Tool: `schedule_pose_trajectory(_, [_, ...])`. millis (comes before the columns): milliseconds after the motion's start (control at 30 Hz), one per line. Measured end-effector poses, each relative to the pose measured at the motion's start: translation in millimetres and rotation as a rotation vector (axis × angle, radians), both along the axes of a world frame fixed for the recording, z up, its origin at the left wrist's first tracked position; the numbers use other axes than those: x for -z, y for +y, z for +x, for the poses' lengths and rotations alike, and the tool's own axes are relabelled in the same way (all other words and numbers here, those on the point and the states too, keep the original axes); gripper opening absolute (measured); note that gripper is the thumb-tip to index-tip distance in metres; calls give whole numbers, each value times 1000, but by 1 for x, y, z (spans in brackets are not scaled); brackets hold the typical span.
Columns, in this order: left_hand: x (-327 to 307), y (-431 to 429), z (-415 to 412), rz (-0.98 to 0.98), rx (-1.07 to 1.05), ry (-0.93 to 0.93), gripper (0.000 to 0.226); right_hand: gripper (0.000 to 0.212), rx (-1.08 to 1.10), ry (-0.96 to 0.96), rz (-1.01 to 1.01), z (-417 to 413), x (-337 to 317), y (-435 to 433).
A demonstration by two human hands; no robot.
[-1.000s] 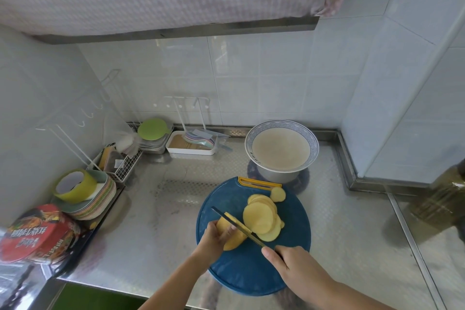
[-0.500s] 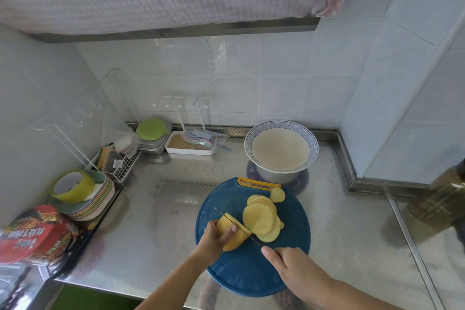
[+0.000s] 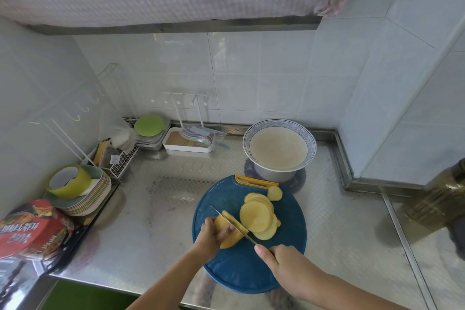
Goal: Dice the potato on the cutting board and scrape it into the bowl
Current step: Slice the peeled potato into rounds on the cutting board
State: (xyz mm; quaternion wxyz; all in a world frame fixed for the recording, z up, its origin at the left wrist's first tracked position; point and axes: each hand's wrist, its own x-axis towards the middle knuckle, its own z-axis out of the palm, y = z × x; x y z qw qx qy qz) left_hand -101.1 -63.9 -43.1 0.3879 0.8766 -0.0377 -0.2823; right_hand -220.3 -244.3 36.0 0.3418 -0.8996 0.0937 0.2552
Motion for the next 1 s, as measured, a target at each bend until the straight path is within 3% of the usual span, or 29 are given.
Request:
schedule_pose_trajectory(167, [4, 1, 2, 27, -16, 12, 33, 55, -1, 15, 1, 0, 0, 1])
schedule_pose_trajectory(533, [-3, 2, -2, 64, -26, -63, 51, 55, -15, 41, -15, 2, -3, 1])
schedule_pose_trajectory(1000, [-8, -3, 2, 38, -21, 26, 46, 57, -1, 34, -3, 6, -4, 3])
